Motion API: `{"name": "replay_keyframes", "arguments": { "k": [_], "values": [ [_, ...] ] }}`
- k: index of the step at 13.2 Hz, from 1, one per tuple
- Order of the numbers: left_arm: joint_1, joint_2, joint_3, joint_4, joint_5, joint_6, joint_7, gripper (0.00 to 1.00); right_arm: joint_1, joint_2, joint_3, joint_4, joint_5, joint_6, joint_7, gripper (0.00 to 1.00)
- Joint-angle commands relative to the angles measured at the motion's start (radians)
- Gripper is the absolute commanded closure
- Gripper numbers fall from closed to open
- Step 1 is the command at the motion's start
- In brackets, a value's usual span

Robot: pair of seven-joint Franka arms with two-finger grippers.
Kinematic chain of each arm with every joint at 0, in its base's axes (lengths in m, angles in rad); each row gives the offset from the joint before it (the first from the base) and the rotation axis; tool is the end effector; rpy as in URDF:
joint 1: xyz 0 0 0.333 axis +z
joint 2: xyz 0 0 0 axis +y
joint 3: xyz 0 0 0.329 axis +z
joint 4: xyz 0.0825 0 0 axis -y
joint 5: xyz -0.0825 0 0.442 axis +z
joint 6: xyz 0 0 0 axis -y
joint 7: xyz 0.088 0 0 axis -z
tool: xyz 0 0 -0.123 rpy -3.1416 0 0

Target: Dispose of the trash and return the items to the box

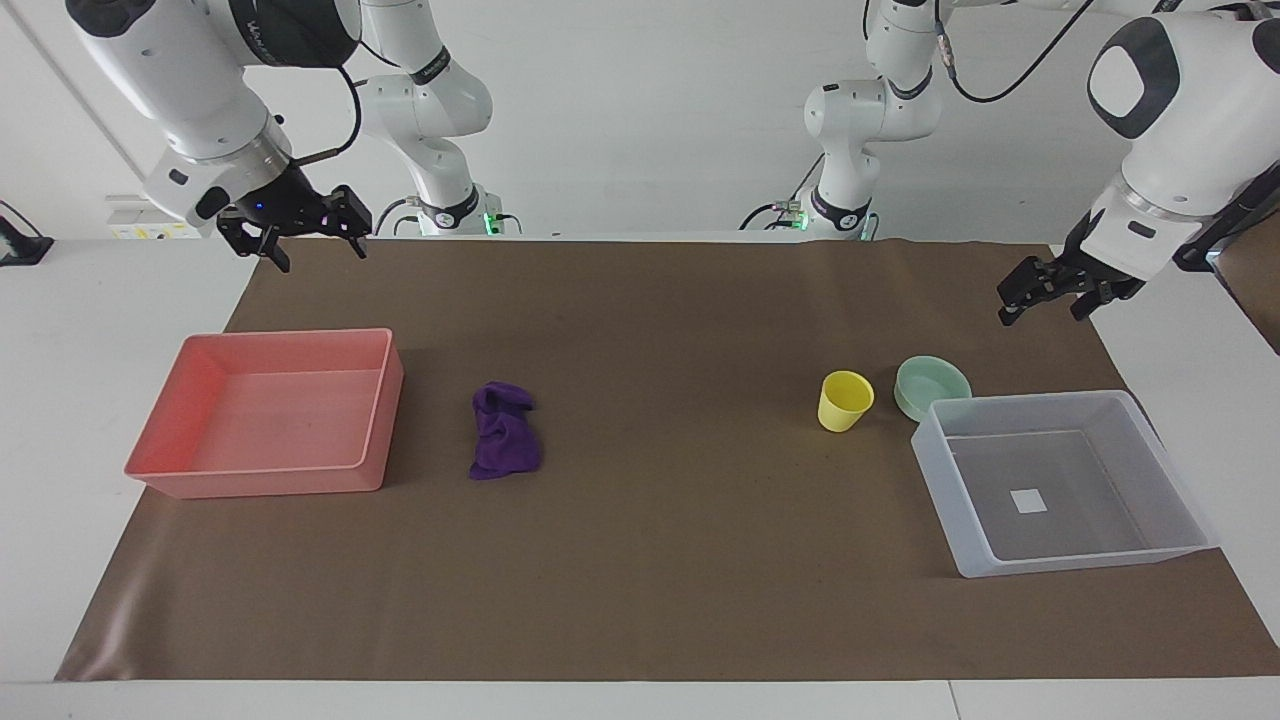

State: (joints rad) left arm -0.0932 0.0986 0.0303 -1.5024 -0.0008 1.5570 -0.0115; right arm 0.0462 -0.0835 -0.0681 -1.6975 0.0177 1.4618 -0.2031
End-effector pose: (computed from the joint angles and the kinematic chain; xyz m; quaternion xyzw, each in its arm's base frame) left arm 0.6399 -0.0413 0.5947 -0.9994 0.0257 0.0219 0.0019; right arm 0.5682 -0.0115 0.5961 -0.9929 -0.0908 0.0743 0.0201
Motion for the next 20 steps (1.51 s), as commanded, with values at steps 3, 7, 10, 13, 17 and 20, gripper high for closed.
{"name": "replay_keyframes", "arguments": {
  "k": [3, 7, 10, 13, 17, 20],
  "values": [
    [0.020, 0.007, 0.008, 0.027, -0.005, -0.012, 0.079, 0.00, -0.008, -0.015, 0.007, -0.022, -0.001, 0.031, 0.002, 0.00],
    [0.015, -0.190, 0.007, -0.375, -0.005, 0.154, 0.041, 0.00, 0.001, -0.009, 0.008, -0.077, 0.011, 0.150, 0.011, 0.00],
    [0.029, -0.355, 0.007, -0.798, -0.005, 0.527, 0.061, 0.00, 0.061, 0.071, 0.008, -0.085, 0.048, 0.256, 0.031, 0.00],
    [0.047, -0.249, 0.007, -0.823, -0.005, 0.662, 0.050, 0.00, 0.145, 0.143, 0.007, -0.126, 0.048, 0.378, 0.045, 0.01],
    [0.079, -0.180, 0.007, -0.892, -0.005, 0.839, 0.048, 0.00, 0.219, 0.231, 0.008, -0.235, 0.050, 0.616, 0.089, 0.01],
    [0.081, -0.116, 0.007, -0.891, -0.005, 0.946, 0.050, 0.00, 0.265, 0.273, 0.011, -0.289, 0.074, 0.727, 0.111, 0.02]
  ]
}}
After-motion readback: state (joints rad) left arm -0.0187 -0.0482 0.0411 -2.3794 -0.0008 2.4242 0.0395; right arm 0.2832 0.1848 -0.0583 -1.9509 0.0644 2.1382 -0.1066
